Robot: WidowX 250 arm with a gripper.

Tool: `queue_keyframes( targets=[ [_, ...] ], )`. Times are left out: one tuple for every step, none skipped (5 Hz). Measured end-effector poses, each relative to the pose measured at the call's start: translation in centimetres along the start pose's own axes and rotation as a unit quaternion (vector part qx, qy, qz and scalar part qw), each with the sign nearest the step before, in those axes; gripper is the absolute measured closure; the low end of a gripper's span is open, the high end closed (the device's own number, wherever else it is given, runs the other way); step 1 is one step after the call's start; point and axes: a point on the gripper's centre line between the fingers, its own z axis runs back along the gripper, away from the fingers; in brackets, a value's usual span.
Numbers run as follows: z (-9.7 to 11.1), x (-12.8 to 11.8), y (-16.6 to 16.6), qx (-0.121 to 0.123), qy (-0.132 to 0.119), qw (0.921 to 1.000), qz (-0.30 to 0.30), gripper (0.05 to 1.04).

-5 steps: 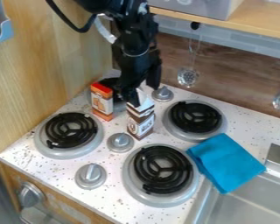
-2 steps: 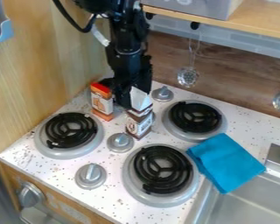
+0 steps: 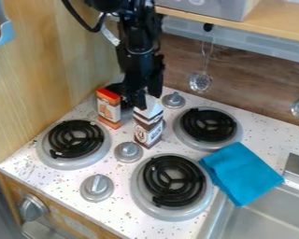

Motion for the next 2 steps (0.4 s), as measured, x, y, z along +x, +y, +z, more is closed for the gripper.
queue_keyframes(
  targets=[
    [-0.3,0.04,0.0,0.005,0.0,1.0,0.001,0.69],
    [-0.24,0.08,-0.06,0.004,-0.001,1.0,0.002,0.902]
  ],
)
